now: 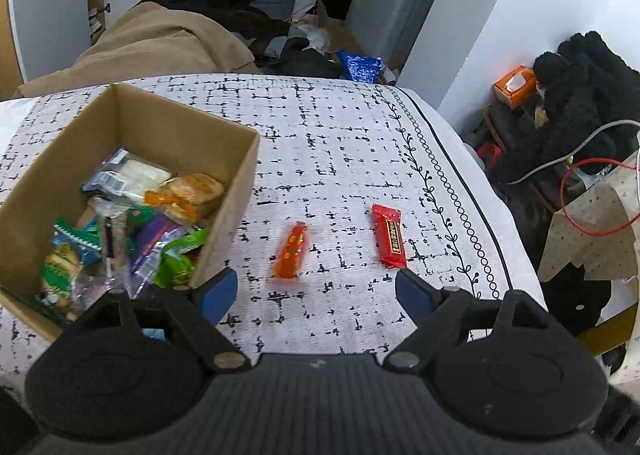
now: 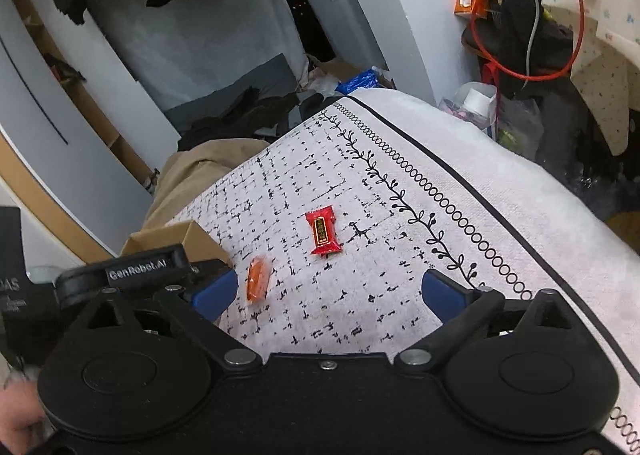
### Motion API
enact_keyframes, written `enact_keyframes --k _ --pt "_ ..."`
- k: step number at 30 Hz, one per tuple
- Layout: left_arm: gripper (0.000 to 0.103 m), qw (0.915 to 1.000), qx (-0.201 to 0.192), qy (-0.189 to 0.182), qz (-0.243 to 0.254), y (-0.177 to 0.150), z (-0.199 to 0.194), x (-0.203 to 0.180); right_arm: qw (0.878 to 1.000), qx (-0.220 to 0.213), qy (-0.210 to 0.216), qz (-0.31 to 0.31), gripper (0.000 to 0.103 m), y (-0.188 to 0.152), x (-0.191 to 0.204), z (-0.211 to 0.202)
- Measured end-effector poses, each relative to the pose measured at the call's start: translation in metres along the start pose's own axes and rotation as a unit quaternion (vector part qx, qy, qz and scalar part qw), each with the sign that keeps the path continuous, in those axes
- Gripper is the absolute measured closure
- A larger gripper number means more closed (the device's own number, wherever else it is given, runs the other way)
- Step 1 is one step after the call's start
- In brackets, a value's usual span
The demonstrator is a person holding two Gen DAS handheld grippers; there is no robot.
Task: Organize snacks
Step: 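Withdraw both tools from the box toward the orange stick and red bar, then grasp the orange stick candy with the left tool while the right tool grasps the red bar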
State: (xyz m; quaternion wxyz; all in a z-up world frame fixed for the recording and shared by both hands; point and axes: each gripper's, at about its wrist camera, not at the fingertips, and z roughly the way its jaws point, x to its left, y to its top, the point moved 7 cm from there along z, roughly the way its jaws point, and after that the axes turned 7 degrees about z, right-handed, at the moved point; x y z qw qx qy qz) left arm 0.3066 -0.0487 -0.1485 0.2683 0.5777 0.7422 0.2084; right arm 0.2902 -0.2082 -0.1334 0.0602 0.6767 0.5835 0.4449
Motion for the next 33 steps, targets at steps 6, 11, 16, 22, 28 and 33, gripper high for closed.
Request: enact_keyframes --k 6,11,16,22,28,33 --pt "0.018 1.0000 -0.003 0.006 0.006 -0.002 0.022 -0.002 1.000 0.004 0.001 0.008 0.015 0.007 -0.004 0.018" --pt "0.021 0.9995 -0.009 0.010 0.028 0.000 0.038 -0.009 0.999 0.007 0.006 0.038 0.030 0.013 -0.011 0.032" --pt "0.023 0.9984 -0.033 0.022 0.039 0.005 0.042 -0.011 0.998 0.019 0.017 0.051 0.041 0.014 -0.012 0.054" --pt "0.035 0.9951 -0.057 0.047 0.066 0.004 0.046 -0.022 0.998 0.028 0.027 0.053 0.044 0.012 -0.008 0.072" --pt "0.051 0.9913 -0.031 0.083 0.097 -0.004 0.070 -0.026 0.997 0.040 0.037 0.049 0.047 0.009 -0.004 0.084" --pt "0.051 0.9919 -0.022 0.092 0.085 -0.006 0.081 -0.016 0.997 0.049 0.042 0.033 0.050 0.012 -0.001 0.101"
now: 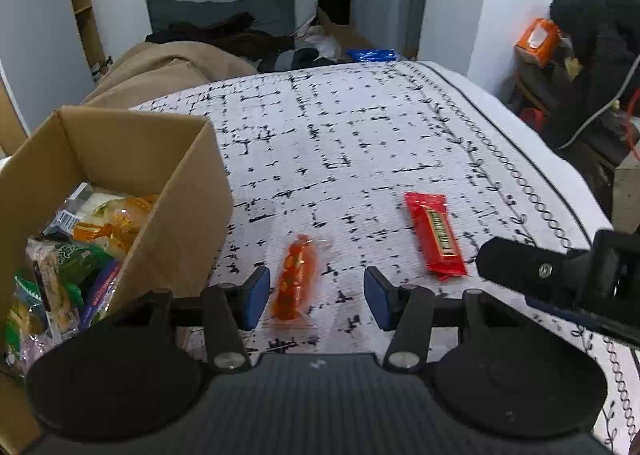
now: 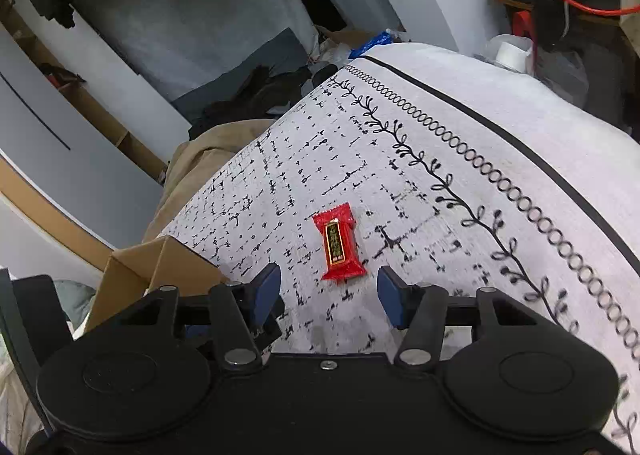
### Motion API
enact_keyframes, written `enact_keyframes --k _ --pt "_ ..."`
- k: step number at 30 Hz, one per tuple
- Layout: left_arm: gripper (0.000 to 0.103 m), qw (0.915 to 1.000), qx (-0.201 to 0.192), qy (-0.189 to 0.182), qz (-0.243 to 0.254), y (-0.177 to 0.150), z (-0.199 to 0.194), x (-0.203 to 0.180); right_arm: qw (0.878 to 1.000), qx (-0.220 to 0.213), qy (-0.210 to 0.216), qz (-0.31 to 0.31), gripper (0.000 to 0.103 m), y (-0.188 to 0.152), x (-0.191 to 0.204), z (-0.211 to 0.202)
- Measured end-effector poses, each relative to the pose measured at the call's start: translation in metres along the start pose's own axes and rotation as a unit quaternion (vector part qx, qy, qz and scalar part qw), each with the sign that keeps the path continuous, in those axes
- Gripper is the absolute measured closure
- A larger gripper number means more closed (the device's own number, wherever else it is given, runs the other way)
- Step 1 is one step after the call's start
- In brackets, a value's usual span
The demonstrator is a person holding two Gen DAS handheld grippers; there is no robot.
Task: Organize snacks
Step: 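Grasp the orange stick candy with the left tool while the right tool grasps the red bar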
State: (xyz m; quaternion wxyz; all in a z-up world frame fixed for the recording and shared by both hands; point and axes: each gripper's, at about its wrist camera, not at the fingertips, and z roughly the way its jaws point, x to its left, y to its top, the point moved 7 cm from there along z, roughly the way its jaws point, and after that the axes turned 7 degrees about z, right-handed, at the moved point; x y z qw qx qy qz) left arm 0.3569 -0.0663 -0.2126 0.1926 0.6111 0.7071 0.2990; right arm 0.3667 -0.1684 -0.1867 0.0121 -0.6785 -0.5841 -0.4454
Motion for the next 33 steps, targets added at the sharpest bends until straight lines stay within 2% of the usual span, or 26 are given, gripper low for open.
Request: enact_keyframes --k 2,5,8,11,13,15,20,22,27,33 --pt "0.051 1.0000 -0.001 0.007 0.001 0.000 0.004 0.002 1.000 0.000 0.003 -0.005 0.050 0.003 0.001 0.007" --pt "0.052 0.9997 0.021 -0.002 -0.010 -0.005 0.016 0.003 1.000 0.001 0.004 -0.018 0.050 0.006 0.003 0.018" --pt "0.053 0.9997 0.018 -0.006 -0.015 -0.005 0.019 0.004 1.000 0.005 0.003 -0.026 0.050 0.007 0.004 0.029" --pt "0.062 0.9995 0.017 -0.012 -0.023 -0.004 0.021 0.004 1.000 0.010 -0.002 -0.030 0.054 0.006 0.003 0.039" --pt "0.076 0.9995 0.014 -0.014 -0.024 -0.003 0.021 0.004 0.999 0.011 -0.008 -0.034 0.056 0.006 0.003 0.044" --pt "0.081 0.9994 0.012 -0.016 -0.028 -0.001 0.020 0.005 0.999 0.013 -0.020 -0.043 0.059 0.005 0.003 0.050" --pt "0.083 0.9992 0.008 -0.019 -0.036 0.000 0.019 0.007 0.998 0.014 -0.037 -0.054 0.073 0.005 0.001 0.058" --pt "0.083 0.9990 0.005 -0.022 -0.038 0.001 0.017 0.007 0.997 0.018 -0.047 -0.065 0.082 0.004 0.002 0.058" --pt "0.083 0.9988 -0.002 -0.029 -0.041 0.003 0.010 0.006 0.996 0.028 -0.052 -0.069 0.083 0.002 0.005 0.052" --pt "0.083 0.9977 -0.016 -0.042 -0.051 0.010 -0.004 0.010 0.997 0.018 -0.050 -0.064 0.084 0.002 0.010 0.036"
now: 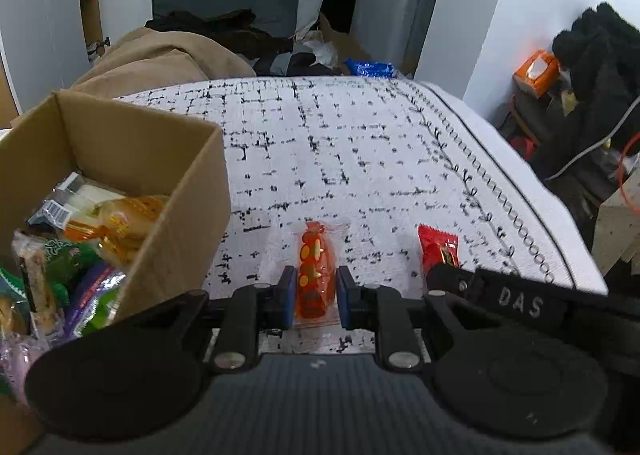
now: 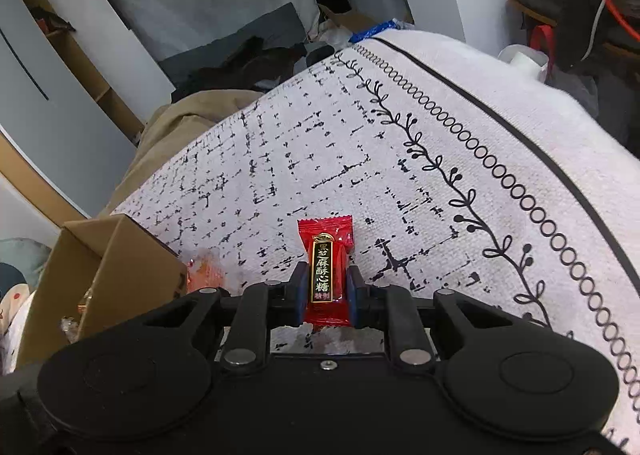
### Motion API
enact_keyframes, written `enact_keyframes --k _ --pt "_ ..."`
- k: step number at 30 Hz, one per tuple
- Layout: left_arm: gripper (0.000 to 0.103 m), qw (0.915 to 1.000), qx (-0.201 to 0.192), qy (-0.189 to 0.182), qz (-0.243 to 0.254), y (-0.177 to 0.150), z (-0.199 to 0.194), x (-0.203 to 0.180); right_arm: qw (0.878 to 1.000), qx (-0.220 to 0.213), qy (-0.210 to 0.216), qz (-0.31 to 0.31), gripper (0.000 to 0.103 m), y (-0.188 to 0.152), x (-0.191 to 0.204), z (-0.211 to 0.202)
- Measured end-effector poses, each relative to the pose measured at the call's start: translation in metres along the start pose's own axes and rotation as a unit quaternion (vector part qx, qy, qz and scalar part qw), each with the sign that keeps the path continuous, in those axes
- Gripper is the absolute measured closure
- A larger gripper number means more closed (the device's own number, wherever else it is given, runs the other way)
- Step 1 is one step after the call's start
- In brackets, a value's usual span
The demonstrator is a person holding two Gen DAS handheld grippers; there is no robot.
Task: Organize snacks
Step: 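Grasp the orange stick candy with the left tool while the right tool grasps the red bar, then carry the orange stick and red bar into the box and open both tools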
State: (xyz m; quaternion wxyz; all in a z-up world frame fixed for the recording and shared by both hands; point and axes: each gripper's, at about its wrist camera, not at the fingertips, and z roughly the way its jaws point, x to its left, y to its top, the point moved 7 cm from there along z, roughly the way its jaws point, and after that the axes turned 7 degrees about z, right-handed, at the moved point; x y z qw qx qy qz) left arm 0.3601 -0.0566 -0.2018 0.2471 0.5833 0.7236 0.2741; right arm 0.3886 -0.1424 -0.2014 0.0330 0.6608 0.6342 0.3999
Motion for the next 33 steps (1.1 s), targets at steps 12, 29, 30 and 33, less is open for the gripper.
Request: enact_keyframes --k 12,29,30,33 --pt "0.083 0.9989 -0.044 -0.009 -0.016 0.027 -0.051 0.019 0.999 -0.033 0.019 0.001 0.084 -0.001 0.028 -0.045" --pt "0.083 0.9924 -0.077 0.018 -0.095 0.069 -0.095 0.103 0.994 -0.062 0.072 -0.050 0.084 0.004 0.112 -0.071" --pt "0.083 0.9917 -0.078 0.021 -0.101 0.069 -0.097 0.109 0.994 -0.061 0.077 -0.052 0.084 0.002 0.119 -0.070" --pt "0.083 0.9905 -0.075 0.027 -0.112 0.068 -0.101 0.123 0.993 -0.058 0.081 -0.060 0.084 -0.004 0.135 -0.066"
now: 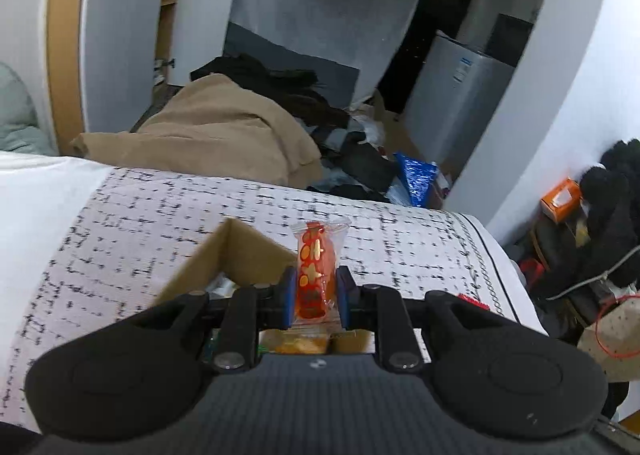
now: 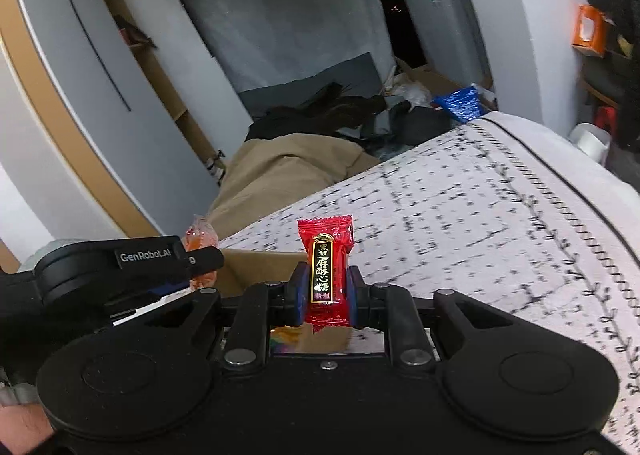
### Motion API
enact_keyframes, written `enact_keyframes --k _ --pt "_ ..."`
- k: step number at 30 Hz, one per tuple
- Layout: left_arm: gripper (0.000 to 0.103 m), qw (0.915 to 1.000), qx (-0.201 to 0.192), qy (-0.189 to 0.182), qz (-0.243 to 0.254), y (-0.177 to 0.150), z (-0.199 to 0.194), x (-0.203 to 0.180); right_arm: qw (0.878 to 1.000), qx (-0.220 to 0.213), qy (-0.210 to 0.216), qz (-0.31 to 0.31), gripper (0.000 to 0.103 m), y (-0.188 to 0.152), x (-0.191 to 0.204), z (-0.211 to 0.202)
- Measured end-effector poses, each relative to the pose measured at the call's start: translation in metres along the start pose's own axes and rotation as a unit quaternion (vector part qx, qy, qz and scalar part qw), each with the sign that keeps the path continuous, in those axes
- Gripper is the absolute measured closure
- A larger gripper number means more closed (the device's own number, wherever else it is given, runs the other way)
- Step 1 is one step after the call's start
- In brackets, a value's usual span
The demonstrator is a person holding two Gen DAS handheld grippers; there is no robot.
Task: Organize snacks
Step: 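Carry the orange stick and red bar into the box and open both tools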
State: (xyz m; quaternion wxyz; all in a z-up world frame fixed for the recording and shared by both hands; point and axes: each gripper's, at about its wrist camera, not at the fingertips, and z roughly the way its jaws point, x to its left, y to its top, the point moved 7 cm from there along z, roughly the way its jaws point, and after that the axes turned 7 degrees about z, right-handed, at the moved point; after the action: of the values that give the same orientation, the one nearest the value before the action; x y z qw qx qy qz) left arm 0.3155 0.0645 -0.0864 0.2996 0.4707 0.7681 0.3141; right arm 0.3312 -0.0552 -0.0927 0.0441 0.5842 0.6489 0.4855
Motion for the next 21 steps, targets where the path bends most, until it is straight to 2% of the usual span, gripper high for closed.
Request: enact_keyframes --k 9,20,21 --pt "0.083 0.9989 0.018 0.007 -0.042 0.000 -0.005 0.043 1.000 0.016 -0.004 -0.015 0.084 -0.010 0.040 0.015" --pt "0.082 0.9953 0.059 -0.019 -0.074 0.000 0.006 0.064 0.999 0.030 -0.028 -0.032 0.084 -0.013 0.066 0.031" --pt "0.079 0.9943 0.064 -0.027 -0.080 0.000 0.008 0.066 0.999 0.032 -0.029 -0.033 0.084 -0.014 0.068 0.034"
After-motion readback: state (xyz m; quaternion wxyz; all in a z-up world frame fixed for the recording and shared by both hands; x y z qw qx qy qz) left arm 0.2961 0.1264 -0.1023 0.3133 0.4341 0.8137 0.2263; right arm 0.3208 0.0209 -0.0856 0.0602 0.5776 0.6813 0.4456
